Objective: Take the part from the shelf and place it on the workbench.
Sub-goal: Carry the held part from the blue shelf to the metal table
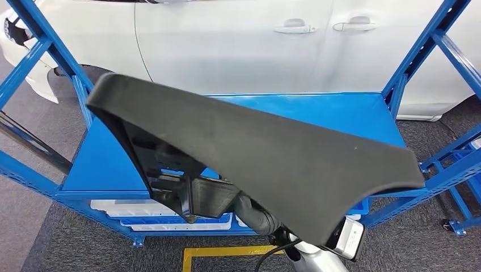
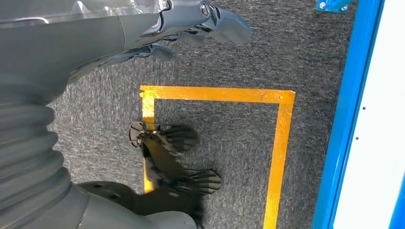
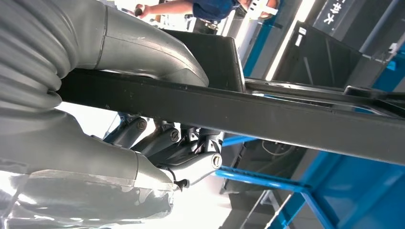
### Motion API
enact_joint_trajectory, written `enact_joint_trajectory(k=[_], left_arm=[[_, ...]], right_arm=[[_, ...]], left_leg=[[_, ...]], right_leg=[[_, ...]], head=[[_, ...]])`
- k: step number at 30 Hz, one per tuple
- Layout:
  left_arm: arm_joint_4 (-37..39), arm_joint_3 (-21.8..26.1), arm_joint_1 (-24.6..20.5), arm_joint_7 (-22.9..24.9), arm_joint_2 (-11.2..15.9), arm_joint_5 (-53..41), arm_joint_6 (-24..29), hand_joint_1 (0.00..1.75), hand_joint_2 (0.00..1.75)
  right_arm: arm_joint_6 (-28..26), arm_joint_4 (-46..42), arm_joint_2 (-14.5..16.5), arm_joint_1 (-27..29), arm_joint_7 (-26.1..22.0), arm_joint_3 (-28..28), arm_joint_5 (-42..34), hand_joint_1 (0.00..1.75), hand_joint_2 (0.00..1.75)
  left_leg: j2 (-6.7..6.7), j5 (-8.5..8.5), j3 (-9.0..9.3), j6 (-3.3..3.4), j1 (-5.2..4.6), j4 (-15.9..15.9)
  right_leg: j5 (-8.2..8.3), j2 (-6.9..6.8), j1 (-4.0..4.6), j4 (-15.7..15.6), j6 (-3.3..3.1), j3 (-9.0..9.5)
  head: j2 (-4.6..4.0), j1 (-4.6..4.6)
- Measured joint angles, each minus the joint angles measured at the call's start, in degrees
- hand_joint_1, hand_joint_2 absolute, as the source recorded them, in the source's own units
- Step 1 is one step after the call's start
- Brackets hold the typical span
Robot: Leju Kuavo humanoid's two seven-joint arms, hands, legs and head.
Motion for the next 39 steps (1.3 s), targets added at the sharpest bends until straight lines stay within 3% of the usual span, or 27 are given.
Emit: enact_joint_trajectory(k=[2,4,5,7,9,10,11,12,14,16,19,21,22,24,25,26,27,28,30,32,33,35,36,37,39], left_arm=[[0.00,-0.08,-0.05,-0.10,0.14,0.10,0.18,0.00,1.75],[0.01,-0.14,0.12,-0.10,0.17,0.14,0.39,0.00,1.75],[0.02,-0.15,0.19,-0.06,0.17,0.18,0.53,0.00,1.75],[0.03,-0.16,0.27,-0.01,0.13,0.33,0.81,0.00,1.75],[0.03,-0.16,0.37,0.02,0.10,0.48,1.09,0.00,1.75],[0.04,-0.16,0.43,0.02,0.09,0.55,1.22,0.00,1.75],[0.04,-0.16,0.50,0.03,0.07,0.58,1.40,0.00,1.75],[0.04,-0.16,0.55,0.03,0.03,0.61,1.57,0.00,1.75],[0.03,-0.16,0.62,0.02,-0.08,0.62,1.83,0.00,1.75],[0.03,-0.16,0.68,0.04,-0.19,0.62,1.88,0.00,1.75],[0.08,-0.17,0.85,0.38,-0.22,0.61,1.75,0.00,1.75],[0.14,-0.20,0.99,0.86,-0.24,0.56,1.70,0.00,1.75],[0.17,-0.22,1.04,1.14,-0.24,0.53,1.69,0.00,1.75],[0.19,-0.25,1.03,1.75,-0.25,0.47,1.55,0.00,1.75],[0.19,-0.25,1.02,2.05,-0.24,0.47,1.40,0.00,1.75],[0.20,-0.25,1.01,2.32,-0.24,0.47,1.22,0.00,1.75],[0.20,-0.25,1.00,2.59,-0.24,0.47,1.02,0.00,1.75],[0.20,-0.25,0.98,2.84,-0.24,0.47,0.83,0.00,1.75],[0.20,-0.25,0.84,3.25,-0.24,0.47,0.61,0.00,1.75],[0.20,-0.25,0.71,3.58,-0.27,0.54,0.56,0.00,1.75],[0.20,-0.25,0.69,3.73,-0.29,0.61,0.56,0.00,1.75],[0.21,-0.25,0.76,3.92,-0.48,0.83,0.59,0.00,1.75],[0.21,-0.25,0.75,3.98,-0.60,0.92,0.61,0.00,1.75],[0.22,-0.24,0.76,3.99,-0.73,1.01,0.58,0.00,1.75],[0.22,-0.23,0.75,3.93,-0.89,1.10,0.35,0.00,1.75]], right_arm=[[0.30,0.61,-0.13,-0.05,0.00,0.01,-0.38,1.75,1.75],[0.93,1.12,-0.30,0.10,0.00,-0.05,-0.72,1.75,1.75],[1.38,1.27,-0.40,0.24,-0.01,-0.18,-0.86,1.75,1.75],[2.31,1.50,-0.62,0.61,-0.02,-0.67,-1.11,1.75,1.75],[3.21,1.73,-0.84,1.08,-0.02,-1.33,-1.35,1.75,1.75],[3.68,1.84,-0.95,1.32,-0.02,-1.67,-1.46,1.75,1.75],[4.07,1.92,-1.03,1.54,-0.02,-2.02,-1.56,1.75,1.75],[4.44,1.97,-1.10,1.70,-0.02,-2.38,-1.65,1.75,1.75],[4.95,1.93,-1.15,1.81,-0.02,-3.10,-1.69,1.75,1.75],[5.13,1.69,-1.16,1.94,-0.02,-3.73,-1.66,1.75,1.75],[5.18,0.97,-1.17,2.29,-0.02,-4.71,-1.68,1.75,1.75],[5.26,0.39,-1.16,2.43,-0.02,-5.35,-1.83,1.75,1.75],[5.31,0.16,-1.15,2.44,-0.02,-5.64,-2.01,1.75,1.75],[5.50,-0.12,-1.15,2.42,-0.02,-6.18,-2.54,1.75,1.75],[5.65,-0.15,-1.15,2.42,-0.02,-6.48,-2.81,1.75,1.75],[5.84,-0.16,-1.15,2.43,-0.02,-6.80,-3.02,1.75,1.75],[5.98,-0.18,-1.15,2.43,-0.02,-7.13,-3.15,1.75,1.75],[6.10,-0.27,-1.15,2.45,-0.02,-7.44,-3.18,1.75,1.75],[6.23,-0.78,-1.15,2.49,-0.02,-7.98,-3.07,1.75,1.75],[6.45,-1.52,-1.15,2.60,-0.02,-8.45,-2.95,1.75,1.75],[6.67,-1.83,-1.15,2.68,-0.02,-8.63,-2.93,1.75,1.75],[7.20,-2.30,-1.16,3.05,-0.02,-8.93,-2.85,1.75,1.75],[7.40,-2.54,-1.17,3.34,-0.02,-9.10,-2.74,1.75,1.75],[7.51,-2.77,-1.18,3.63,-0.02,-9.28,-2.60,1.75,1.75],[7.39,-3.10,-1.17,4.01,-0.02,-9.49,-2.09,1.75,1.75]], left_leg=[[-0.03,0.67,1.09,0.52,-0.47,-2.63],[0.05,1.71,0.62,1.05,-0.49,-2.77],[0.18,2.38,0.26,1.40,-0.37,-2.97],[0.50,3.85,-0.90,2.05,-0.09,-3.30],[0.62,4.96,-2.37,2.36,-0.15,-3.16],[0.65,5.41,-3.12,2.34,-0.17,-3.00],[0.67,5.81,-3.87,2.29,-0.18,-2.78],[0.68,6.16,-4.61,2.19,-0.17,-2.50],[0.68,6.69,-5.88,1.89,-0.18,-1.83],[0.63,7.17,-6.56,1.38,-0.27,-1.33],[0.59,8.12,-6.85,0.32,-0.23,-1.43],[0.52,6.43,-7.59,-0.29,-0.12,-0.22],[0.49,4.15,-8.32,-0.56,-0.05,1.86],[0.47,-1.41,-10.28,-1.04,0.04,8.96],[0.47,-2.96,-10.91,-1.22,0.06,12.38],[0.47,-3.20,-10.88,-1.33,0.06,14.50],[0.47,-2.19,-9.93,-1.37,0.08,14.63],[0.47,-0.50,-7.96,-1.33,0.11,12.71],[0.41,1.35,-1.85,-1.04,0.06,4.44],[0.24,0.76,2.28,-0.40,-0.17,-2.08],[0.16,0.43,2.75,-0.03,-0.35,-3.29],[0.25,1.37,1.89,0.84,-0.28,-3.43],[0.39,2.04,1.28,1.37,-0.19,-3.47],[0.55,2.80,0.55,1.83,-0.09,-3.57],[0.75,4.15,-1.06,2.38,-0.17,-3.52]], right_leg=[[0.69,-0.06,-0.05,-0.10,0.70,-0.11],[1.33,-0.02,-0.22,-0.33,1.40,-0.25],[0.75,0.04,-0.27,0.00,1.71,-0.59],[-3.50,0.16,-0.45,3.82,2.28,-2.11],[-8.96,0.15,-0.68,11.12,2.80,-3.98],[-10.28,0.15,-0.79,14.13,3.02,-4.38],[-10.38,0.14,-0.88,15.44,3.18,-3.94],[-9.51,0.12,-0.97,14.60,3.24,-2.44],[-7.49,0.06,-1.05,7.43,3.01,3.18],[-6.96,0.05,-0.77,1.04,2.39,7.41],[-6.39,0.05,-0.48,-0.64,1.23,7.70],[-5.30,-0.11,-0.71,-1.12,0.36,6.99],[-4.67,-0.20,-0.84,-1.31,0.01,6.44],[-3.49,-0.24,-0.76,-1.30,-0.34,4.98],[-2.88,-0.24,-0.71,-1.27,-0.31,4.19],[-2.28,-0.24,-0.68,-1.22,-0.24,3.38],[-1.71,-0.24,-0.68,-1.15,-0.13,2.60],[-1.16,-0.23,-0.68,-1.06,0.02,1.84],[-0.20,-0.20,-0.61,-0.73,0.47,0.61],[0.76,-0.22,-0.51,-0.62,1.13,0.10],[1.25,-0.24,-0.49,-0.71,1.48,0.03],[1.77,-0.15,-0.54,-0.82,2.18,-0.30],[0.62,-0.07,-0.59,-0.04,2.45,-0.82],[-1.60,0.00,-0.63,1.80,2.69,-1.60],[-7.72,0.03,-0.77,8.68,2.98,-3.56]], head=[[0.00,0.05],[-0.01,0.04],[-0.01,0.08],[-0.01,0.24],[-0.01,0.39],[-0.01,0.40],[-0.01,0.41],[-0.01,0.44],[0.00,0.43],[0.00,0.38],[-0.01,0.61],[-0.01,0.61],[-0.01,0.57],[-0.01,0.50],[-0.01,0.51],[-0.01,0.51],[-0.01,0.51],[-0.01,0.51],[-0.01,0.50],[-0.01,0.51],[-0.01,0.44],[0.00,0.34],[0.00,0.42],[0.00,0.54],[0.00,0.70]])
